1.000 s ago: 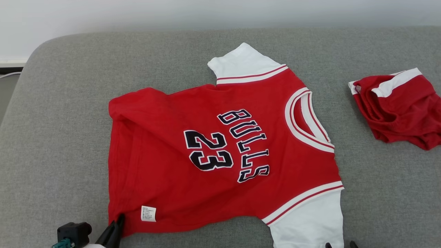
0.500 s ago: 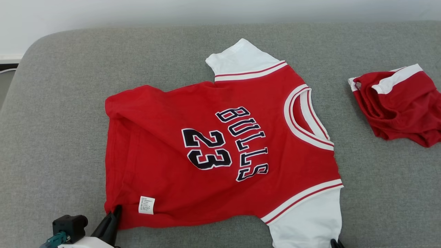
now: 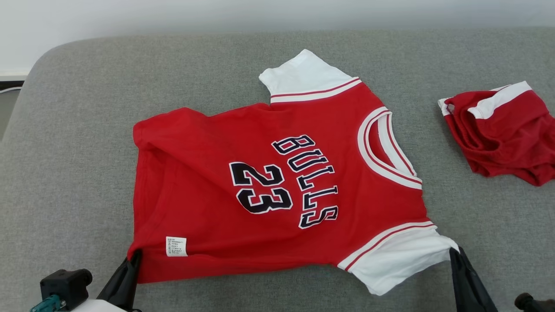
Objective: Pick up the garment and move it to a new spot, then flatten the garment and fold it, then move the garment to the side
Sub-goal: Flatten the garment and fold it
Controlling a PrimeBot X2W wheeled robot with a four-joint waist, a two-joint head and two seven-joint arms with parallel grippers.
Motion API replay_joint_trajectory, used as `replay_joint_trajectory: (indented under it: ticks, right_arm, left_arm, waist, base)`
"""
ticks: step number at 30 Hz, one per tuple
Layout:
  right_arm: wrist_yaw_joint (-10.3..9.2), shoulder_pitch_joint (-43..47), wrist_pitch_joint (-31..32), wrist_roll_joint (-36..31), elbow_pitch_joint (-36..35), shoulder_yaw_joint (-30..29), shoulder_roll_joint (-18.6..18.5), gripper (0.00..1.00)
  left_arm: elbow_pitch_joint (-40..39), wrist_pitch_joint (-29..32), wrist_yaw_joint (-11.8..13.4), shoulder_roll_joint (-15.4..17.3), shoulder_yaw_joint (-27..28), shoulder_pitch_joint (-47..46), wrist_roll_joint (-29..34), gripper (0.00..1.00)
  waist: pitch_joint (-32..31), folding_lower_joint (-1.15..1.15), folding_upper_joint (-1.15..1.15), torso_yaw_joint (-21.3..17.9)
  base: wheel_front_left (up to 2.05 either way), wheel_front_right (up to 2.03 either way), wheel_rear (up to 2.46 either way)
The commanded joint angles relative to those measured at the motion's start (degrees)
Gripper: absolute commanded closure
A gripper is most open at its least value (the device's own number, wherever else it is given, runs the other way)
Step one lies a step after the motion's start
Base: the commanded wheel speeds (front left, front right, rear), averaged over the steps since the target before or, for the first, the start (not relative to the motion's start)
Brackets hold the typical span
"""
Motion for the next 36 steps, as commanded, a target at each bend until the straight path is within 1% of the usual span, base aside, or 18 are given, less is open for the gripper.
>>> replay_joint_trajectory:
  ticks: [1, 3, 5, 8, 12, 19, 25, 29, 36]
  right_arm:
    - [-0.01, -0.23, -0.78, 0.37, -1.77, 1.02, -0.79, 1.00]
    - [-0.01, -0.26, -0.78, 2.61, -2.98, 0.06, -0.79, 1.00]
    - [-0.01, -0.54, -0.78, 3.10, -3.39, -0.46, -0.79, 1.00]
    - [-0.01, -1.30, -0.78, 5.13, -3.85, -1.14, -0.79, 1.00]
    - [-0.01, -1.42, -0.78, 5.69, -5.19, -2.26, -0.79, 1.00]
    - [-0.01, 1.22, -0.78, 6.05, -6.75, -3.44, -0.78, 1.00]
    - [-0.01, 2.41, -0.78, 8.25, -9.23, -5.17, -0.78, 1.00]
    - [-0.01, 2.56, -0.78, 8.66, -8.75, -6.41, -0.78, 1.00]
    - [-0.01, 1.18, -0.78, 9.71, -7.00, -7.60, -0.78, 1.00]
  left_arm:
    - [-1.83, -0.05, 0.65, 2.10, 2.67, -1.23, -0.18, 1.00]
    - [-5.11, 1.27, 1.86, 3.20, 2.92, -0.14, -0.29, 1.00]
    - [-7.52, 2.33, 2.59, 3.93, 2.96, 0.45, -0.38, 1.00]
    - [-9.86, 3.64, 3.20, 4.19, 2.96, 1.23, -1.23, 1.00]
    - [-12.87, 4.91, 3.98, 4.48, 3.13, 2.93, -2.57, 1.00]
    - [-16.81, 7.13, 4.67, 4.46, 3.20, 6.72, -6.09, 1.00]
    - [-18.91, 7.70, 5.39, 4.24, 3.44, 9.55, -8.05, 1.00]
    - [-19.94, 9.05, 5.51, 4.84, 3.18, 10.84, -9.14, 1.00]
    - [-20.70, 9.83, 4.72, 4.39, 2.87, 10.96, -10.63, 1.00]
  waist:
    - [-0.04, 0.00, 0.00, 0.13]
    - [-0.09, 0.00, 0.00, 0.44]
    - [-0.17, 0.00, 0.00, 0.76]
    - [-0.49, 0.00, 0.00, 1.06]
    - [-0.81, 0.00, 0.00, 1.36]
    - [-1.57, 0.00, 0.00, 1.58]
    - [-2.30, 0.00, 0.00, 1.44]
    - [-2.40, 0.00, 0.00, 2.07]
    - [-2.55, 0.00, 0.00, 2.56]
  base:
    - [0.00, 0.00, 0.00]
    - [0.00, 0.00, 0.00]
    - [0.00, 0.00, 0.00]
    - [0.00, 0.00, 0.00]
    - [0.00, 0.00, 0.00]
    - [0.00, 0.00, 0.00]
    - [0.00, 0.00, 0.00]
    - [0.00, 0.00, 0.00]
    - [0.00, 0.00, 0.00]
